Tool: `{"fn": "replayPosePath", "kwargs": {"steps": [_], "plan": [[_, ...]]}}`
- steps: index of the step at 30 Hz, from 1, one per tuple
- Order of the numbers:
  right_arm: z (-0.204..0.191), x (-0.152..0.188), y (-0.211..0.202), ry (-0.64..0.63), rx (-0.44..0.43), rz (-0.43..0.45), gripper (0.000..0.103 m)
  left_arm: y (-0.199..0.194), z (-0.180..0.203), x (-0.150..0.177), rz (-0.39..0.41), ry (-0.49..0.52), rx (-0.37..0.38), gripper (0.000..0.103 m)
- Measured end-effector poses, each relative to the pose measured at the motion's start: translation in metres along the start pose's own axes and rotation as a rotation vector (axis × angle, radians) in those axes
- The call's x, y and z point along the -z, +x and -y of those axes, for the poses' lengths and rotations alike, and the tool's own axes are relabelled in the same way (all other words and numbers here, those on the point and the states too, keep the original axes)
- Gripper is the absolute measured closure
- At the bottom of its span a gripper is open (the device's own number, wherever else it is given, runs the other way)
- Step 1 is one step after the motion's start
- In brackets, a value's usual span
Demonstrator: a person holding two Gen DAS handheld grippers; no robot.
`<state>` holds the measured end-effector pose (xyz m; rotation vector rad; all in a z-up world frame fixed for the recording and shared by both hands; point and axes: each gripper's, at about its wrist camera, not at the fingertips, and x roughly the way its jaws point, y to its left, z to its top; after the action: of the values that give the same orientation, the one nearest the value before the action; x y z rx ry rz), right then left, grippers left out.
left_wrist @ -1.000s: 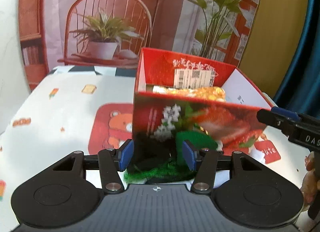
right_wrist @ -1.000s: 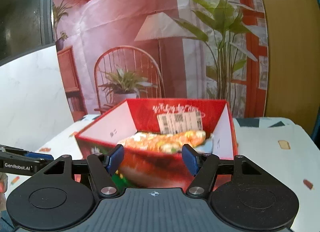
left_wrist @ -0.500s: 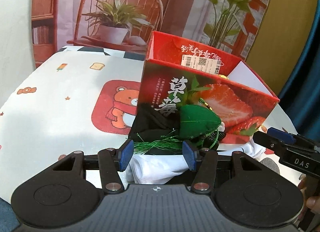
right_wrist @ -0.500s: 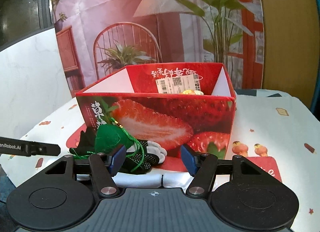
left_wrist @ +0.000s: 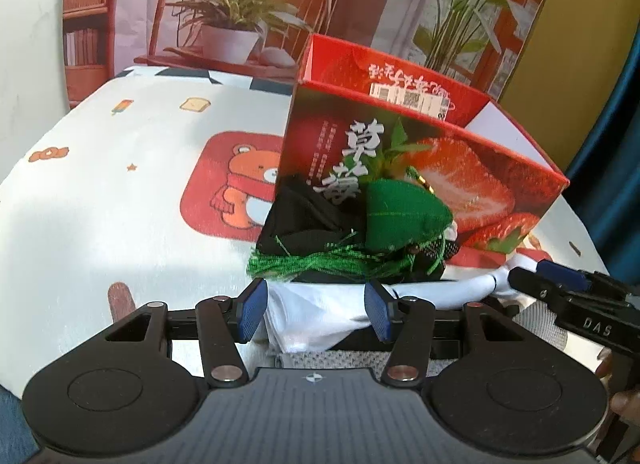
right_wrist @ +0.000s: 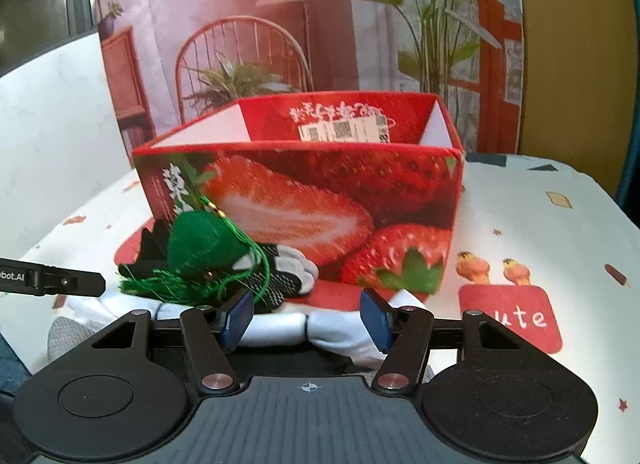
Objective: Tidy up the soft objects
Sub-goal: 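Move both grippers back down to the grey knit cloth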
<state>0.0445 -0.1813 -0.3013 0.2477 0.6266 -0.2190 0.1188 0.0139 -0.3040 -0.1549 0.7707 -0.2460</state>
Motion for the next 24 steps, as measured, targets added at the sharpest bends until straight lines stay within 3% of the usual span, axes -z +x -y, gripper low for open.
{"fn": "replayPosePath", "kwargs": {"steps": [11,24], "plan": [[0.022,0.008,-0.026,0.033,0.052,-0.060,0.047,-0.019,-0.004,0.015,-0.055,-0.056,0.024,0.047],[0.031,0.024,-0.035,0.048,0.095,-0.136,0.044,-0.001,-0.005,0.031,-0.187,-0.062,0.007,0.046]]}}
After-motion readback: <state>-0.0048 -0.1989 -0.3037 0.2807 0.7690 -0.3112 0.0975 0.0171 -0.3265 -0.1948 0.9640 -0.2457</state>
